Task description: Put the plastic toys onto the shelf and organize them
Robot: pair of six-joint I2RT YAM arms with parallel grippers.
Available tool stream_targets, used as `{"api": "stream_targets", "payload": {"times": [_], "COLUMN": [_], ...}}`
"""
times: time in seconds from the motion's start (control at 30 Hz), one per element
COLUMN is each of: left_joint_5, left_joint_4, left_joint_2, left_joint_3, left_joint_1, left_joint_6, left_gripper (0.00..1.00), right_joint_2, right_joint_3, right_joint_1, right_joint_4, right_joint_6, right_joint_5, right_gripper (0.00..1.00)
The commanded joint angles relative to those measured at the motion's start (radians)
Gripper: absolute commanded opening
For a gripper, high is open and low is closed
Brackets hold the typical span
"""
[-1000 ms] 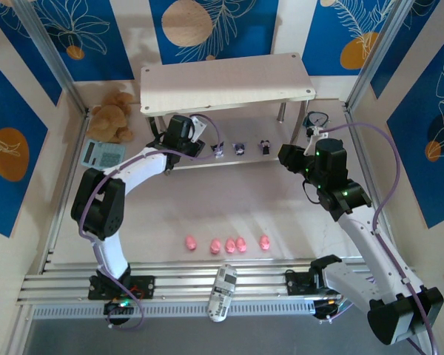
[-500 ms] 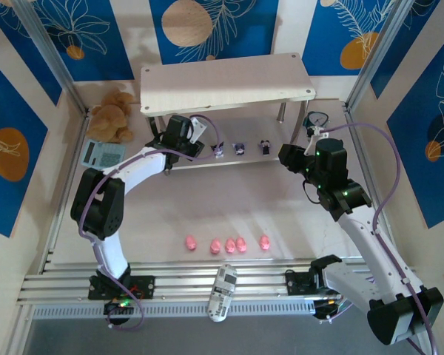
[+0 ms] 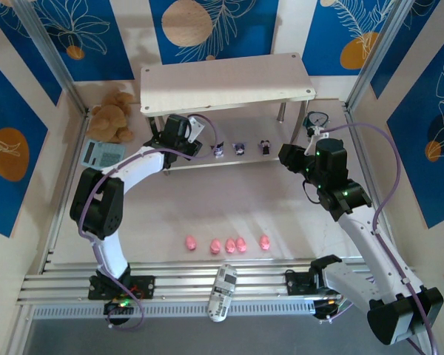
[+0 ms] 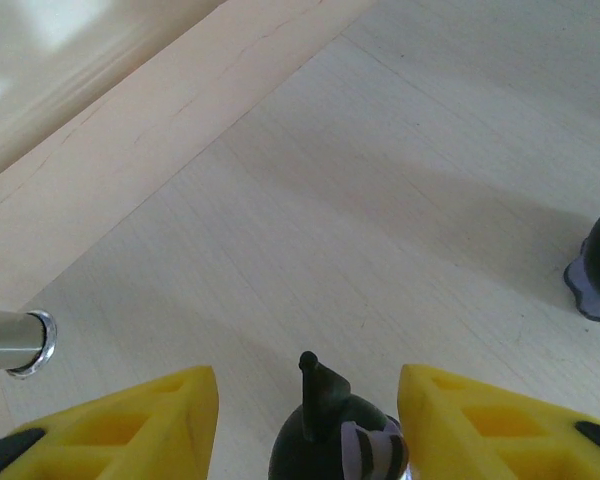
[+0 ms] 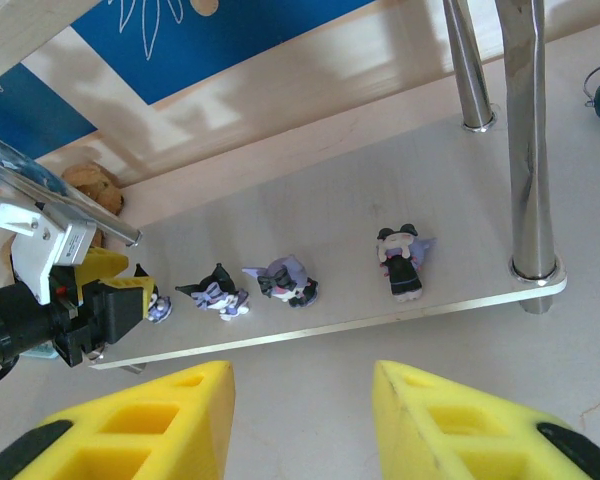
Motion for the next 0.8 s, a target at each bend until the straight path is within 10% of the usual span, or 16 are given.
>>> {"api": "stream_targets", "payload": {"times": [0.0,0.77], "left_joint_5": [0.018,0.142], "left_joint_4": [-0.024,-0.047], "left_joint_2": [0.018,0.001], "left_joint_3": [0.002,-0.009], "left_joint_1": [0.020,0.031], "left_joint_6": [0.020,0.081], "left_gripper": [0.51,0.32], "right_joint_2": [-0.018,-0.020], "right_joint_3": [-0.003,-0.004], "right_joint_1": [-0.005,-0.005], "right_joint_4": [0.016,0.024], "right_joint_6": [0.010,0.023], "right_joint_5": [-0.015,-0.013], "right_gripper": [0.42,0.42]}}
